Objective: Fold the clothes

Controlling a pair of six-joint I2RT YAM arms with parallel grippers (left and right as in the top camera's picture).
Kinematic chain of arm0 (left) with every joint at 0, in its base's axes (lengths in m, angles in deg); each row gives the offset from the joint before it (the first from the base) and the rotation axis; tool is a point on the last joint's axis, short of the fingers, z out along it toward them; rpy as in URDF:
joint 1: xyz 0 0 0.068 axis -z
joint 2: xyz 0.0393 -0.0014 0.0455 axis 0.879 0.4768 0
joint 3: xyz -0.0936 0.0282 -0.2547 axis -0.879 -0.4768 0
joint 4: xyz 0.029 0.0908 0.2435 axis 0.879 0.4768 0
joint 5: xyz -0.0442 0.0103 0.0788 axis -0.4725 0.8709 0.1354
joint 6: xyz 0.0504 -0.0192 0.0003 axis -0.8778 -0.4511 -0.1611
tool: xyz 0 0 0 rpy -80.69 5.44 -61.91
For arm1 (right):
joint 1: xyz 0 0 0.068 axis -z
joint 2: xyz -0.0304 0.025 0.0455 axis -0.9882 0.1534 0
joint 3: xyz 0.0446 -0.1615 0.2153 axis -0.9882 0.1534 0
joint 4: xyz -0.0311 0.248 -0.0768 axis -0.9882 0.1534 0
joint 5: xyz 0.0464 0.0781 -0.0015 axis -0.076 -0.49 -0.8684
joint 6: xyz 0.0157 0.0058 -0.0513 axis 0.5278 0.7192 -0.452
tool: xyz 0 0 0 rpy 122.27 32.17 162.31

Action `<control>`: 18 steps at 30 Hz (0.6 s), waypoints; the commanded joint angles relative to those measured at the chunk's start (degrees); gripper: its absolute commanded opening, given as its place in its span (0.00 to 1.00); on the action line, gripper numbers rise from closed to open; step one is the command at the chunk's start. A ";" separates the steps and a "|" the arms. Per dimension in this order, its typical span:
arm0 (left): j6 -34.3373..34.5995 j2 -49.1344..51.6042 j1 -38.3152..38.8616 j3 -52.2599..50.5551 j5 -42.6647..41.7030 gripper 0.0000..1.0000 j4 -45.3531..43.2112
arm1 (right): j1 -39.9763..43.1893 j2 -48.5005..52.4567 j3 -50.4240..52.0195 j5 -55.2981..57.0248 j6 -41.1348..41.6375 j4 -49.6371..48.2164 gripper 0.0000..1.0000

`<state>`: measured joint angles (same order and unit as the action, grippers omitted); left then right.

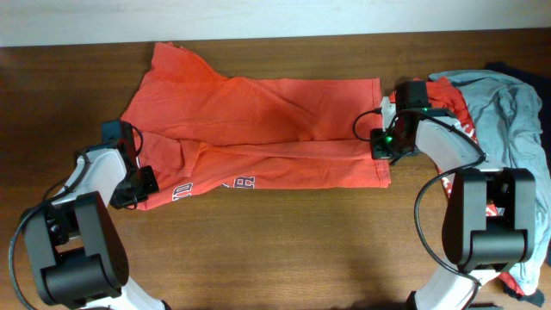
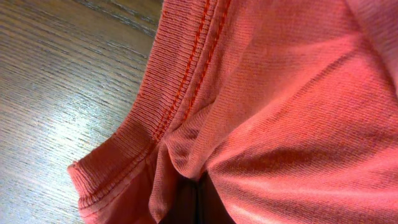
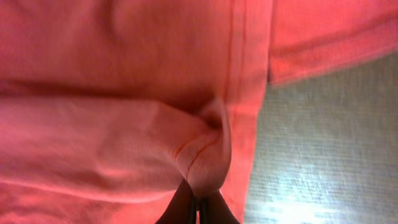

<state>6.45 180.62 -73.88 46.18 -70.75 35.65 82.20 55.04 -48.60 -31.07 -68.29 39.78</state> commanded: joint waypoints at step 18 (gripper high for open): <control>0.74 0.74 -0.39 -0.96 0.20 0.00 0.00 | -0.22 -0.61 -2.19 5.60 4.33 -3.52 0.25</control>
<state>6.47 180.62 -73.88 46.18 -70.75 35.63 82.20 55.08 -49.95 -27.03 -64.79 34.20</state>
